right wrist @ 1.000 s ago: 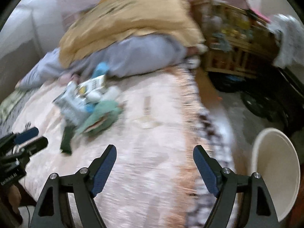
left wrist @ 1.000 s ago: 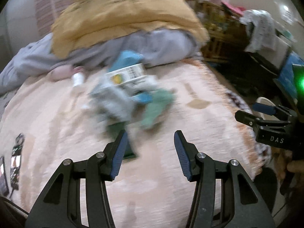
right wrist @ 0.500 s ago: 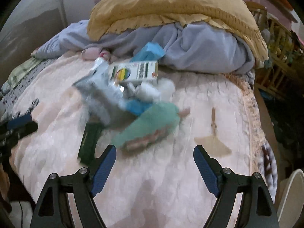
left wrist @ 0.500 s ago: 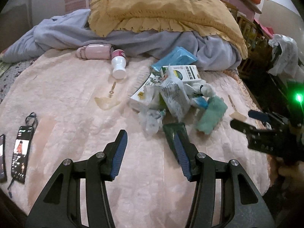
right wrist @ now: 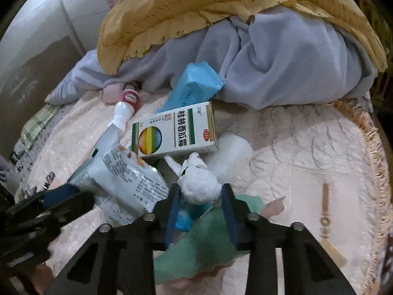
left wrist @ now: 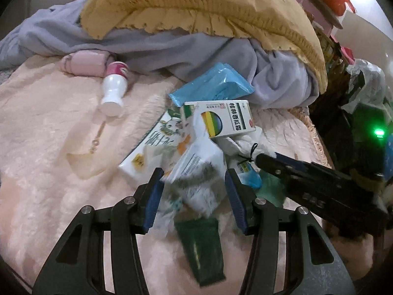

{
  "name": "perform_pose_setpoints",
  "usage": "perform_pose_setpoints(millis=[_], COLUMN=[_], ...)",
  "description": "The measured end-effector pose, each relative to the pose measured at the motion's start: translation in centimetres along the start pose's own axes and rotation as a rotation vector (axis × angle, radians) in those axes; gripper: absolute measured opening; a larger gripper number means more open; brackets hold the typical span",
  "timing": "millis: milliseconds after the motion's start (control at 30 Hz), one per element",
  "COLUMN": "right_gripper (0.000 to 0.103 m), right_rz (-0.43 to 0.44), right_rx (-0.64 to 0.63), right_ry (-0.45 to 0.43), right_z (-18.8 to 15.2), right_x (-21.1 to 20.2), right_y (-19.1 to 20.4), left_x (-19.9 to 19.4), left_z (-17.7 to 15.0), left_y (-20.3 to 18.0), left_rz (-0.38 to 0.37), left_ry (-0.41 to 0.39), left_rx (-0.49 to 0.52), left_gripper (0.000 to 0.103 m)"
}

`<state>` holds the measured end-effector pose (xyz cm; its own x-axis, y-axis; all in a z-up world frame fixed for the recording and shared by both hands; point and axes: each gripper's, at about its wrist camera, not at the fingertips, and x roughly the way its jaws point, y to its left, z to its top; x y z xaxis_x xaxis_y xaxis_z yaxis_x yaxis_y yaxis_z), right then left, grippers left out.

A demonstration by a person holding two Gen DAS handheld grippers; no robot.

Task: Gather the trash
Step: 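Grasp the orange-patterned snack wrapper with the left gripper while the right gripper grasps white tissue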

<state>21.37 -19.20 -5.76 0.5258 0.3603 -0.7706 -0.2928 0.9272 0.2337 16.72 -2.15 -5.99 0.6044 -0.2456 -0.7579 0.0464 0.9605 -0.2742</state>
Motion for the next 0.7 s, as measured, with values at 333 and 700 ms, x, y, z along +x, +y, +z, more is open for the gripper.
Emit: perform_pose_setpoints(millis=[333, 700], right_gripper=[0.026, 0.026], right_rz=[0.069, -0.01], right_rx=[-0.017, -0.022], right_ry=[-0.147, -0.218], right_z=[-1.4, -5.4], right_x=[-8.5, -17.1], right_y=[-0.4, -2.2], left_x=[-3.6, -8.8], left_z=[0.5, -1.2], left_y=[-0.2, -6.3], left_rz=[-0.14, -0.214], left_ry=[-0.02, -0.04], left_rx=[-0.029, 0.09], left_gripper=[0.004, 0.004])
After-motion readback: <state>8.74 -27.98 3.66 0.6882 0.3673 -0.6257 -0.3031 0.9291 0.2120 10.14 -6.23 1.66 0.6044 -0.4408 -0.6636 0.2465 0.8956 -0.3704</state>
